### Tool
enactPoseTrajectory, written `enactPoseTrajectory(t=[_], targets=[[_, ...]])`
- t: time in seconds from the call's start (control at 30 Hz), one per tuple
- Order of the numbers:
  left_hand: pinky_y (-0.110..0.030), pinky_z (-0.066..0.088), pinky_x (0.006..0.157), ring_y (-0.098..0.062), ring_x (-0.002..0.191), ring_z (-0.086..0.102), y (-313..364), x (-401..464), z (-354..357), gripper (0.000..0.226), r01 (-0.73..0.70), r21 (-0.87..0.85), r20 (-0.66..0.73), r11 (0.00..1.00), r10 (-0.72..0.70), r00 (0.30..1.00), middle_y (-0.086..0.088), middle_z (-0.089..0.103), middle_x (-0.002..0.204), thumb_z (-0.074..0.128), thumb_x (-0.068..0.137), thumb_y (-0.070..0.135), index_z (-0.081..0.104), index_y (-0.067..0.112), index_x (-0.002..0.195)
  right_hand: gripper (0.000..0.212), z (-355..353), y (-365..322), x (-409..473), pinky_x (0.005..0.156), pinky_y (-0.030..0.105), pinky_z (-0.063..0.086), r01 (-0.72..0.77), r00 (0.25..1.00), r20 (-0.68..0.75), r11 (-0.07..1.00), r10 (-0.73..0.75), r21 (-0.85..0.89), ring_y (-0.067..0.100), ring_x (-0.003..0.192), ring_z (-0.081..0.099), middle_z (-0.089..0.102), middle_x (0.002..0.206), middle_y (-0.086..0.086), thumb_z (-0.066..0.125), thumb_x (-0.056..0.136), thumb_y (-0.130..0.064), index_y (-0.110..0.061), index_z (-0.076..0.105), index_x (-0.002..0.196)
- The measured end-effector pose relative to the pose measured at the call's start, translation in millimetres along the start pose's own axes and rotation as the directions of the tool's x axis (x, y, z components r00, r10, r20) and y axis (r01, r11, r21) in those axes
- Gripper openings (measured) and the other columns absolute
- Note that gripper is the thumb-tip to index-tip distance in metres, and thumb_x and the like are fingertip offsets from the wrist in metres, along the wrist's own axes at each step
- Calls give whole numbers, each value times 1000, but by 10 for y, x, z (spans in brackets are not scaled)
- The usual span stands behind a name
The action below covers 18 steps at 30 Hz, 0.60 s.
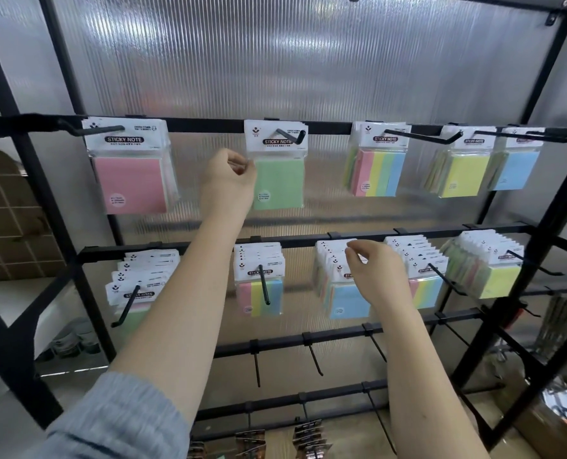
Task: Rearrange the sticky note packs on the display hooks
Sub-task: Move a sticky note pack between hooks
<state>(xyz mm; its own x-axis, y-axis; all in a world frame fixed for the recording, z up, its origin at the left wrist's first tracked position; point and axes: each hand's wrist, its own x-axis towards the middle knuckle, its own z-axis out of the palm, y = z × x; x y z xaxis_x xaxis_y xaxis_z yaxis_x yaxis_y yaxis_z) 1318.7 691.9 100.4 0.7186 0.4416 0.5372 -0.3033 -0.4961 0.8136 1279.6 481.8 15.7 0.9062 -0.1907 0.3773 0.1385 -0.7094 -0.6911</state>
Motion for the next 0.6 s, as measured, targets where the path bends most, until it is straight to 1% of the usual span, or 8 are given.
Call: enactPoseTrajectory(t=[0.1,0.2,0.27,0.33,0.4,0.43,0.53,0.6], targets=[[-23,38,58,-7,72,54,-101,-125,-146,4,24,99,59,995,-29,998,13,57,77,57,88,22,60,19,88,26,35,-64,-68,68,15,35,31,999,-17,999,-30,28,13,99,58,68,112,-1,48,96,-19,-13,68,110],[-20,33,52,2,67,49,-226,-250,-300,6,56,158,87,986,-70,994,16,55,73,56,87,20,60,23,84,23,97,-133,-159,66,26,42,63,998,-25,995,-61,80,23,86,59,69,91,6,48,94,-13,-4,69,92],[-20,34,53,1,66,50,-317,-335,-411,9,79,162,84,984,-93,992,16,55,70,56,85,18,60,24,79,23,161,-162,-215,64,19,42,70,998,-8,993,-69,90,24,84,59,67,83,4,48,94,-12,-4,69,89],[-18,34,54,0,67,51,-421,-414,-538,14,101,169,77,980,-115,990,16,56,69,56,84,17,59,26,74,22,260,-170,-248,60,13,40,55,998,22,991,-58,121,20,78,59,70,87,3,49,94,-13,-6,71,95],[-16,33,54,2,67,52,-526,-481,-675,16,116,189,73,975,-132,989,15,58,70,56,84,17,58,27,72,26,397,-175,-264,58,9,38,19,997,73,989,-30,144,11,76,56,71,96,3,50,94,-13,-8,69,110],[-16,32,53,2,67,52,-573,-510,-743,17,113,204,76,972,-131,988,15,59,71,56,85,18,58,28,71,28,474,-178,-269,62,8,35,-6,994,107,988,-10,151,10,81,56,70,104,4,49,95,-14,-9,66,117],[-11,34,49,3,60,54,-691,-573,-936,18,106,232,81,967,-127,989,15,59,67,55,86,18,57,28,71,37,700,-194,-284,88,17,37,-87,977,209,977,46,193,12,107,55,59,131,5,46,98,-14,-7,53,133],[-16,38,51,-1,61,55,-770,-603,-1037,19,130,248,68,960,-151,986,14,59,68,55,87,18,57,29,71,41,824,-204,-294,92,21,36,-128,968,239,968,75,218,10,105,53,56,134,5,45,99,-15,-6,46,138]])
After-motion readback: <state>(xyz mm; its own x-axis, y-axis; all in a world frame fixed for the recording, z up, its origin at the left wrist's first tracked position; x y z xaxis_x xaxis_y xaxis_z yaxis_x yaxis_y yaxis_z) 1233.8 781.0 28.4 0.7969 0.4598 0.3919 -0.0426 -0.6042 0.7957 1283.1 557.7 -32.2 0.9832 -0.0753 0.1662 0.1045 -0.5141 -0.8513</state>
